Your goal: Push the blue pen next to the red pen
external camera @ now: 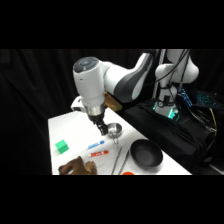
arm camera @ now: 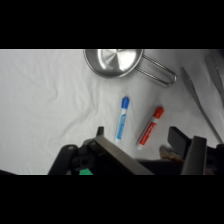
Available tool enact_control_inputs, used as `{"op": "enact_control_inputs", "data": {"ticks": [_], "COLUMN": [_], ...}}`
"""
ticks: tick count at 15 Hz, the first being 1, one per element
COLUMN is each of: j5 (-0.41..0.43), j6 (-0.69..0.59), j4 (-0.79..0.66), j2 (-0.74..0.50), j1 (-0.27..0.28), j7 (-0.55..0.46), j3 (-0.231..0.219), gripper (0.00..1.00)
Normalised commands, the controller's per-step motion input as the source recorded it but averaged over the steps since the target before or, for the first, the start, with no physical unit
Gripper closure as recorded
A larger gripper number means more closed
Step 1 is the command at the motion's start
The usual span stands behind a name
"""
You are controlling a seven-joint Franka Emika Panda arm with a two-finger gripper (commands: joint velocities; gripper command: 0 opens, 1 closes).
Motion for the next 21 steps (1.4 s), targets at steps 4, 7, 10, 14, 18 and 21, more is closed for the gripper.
{"op": "enact_control_inputs", "data": {"ticks": [4, 7, 10, 14, 18, 21], "j5": [-0.041, -0.063, -0.013, 0.064, 0.075, 0.085], "j6": [0.38, 0.53, 0.45, 0.3, 0.17, 0.13], "j4": [-0.18, -0.07, 0.02, 0.09, 0.18, 0.2], "j2": [0.0, 0.17, 0.19, 0.18, 0.21, 0.2], "j1": [-0.264, -0.171, -0.104, -0.036, 0.031, 0.04], "j7": [-0.06, -0.1, -0.16, -0.18, -0.16, -0.16], "j3": [-0.012, -0.042, -0.032, 0.002, -0.003, -0.015], "gripper": [0.0, 0.0, 0.0, 0.0, 0.0, 0.0]}}
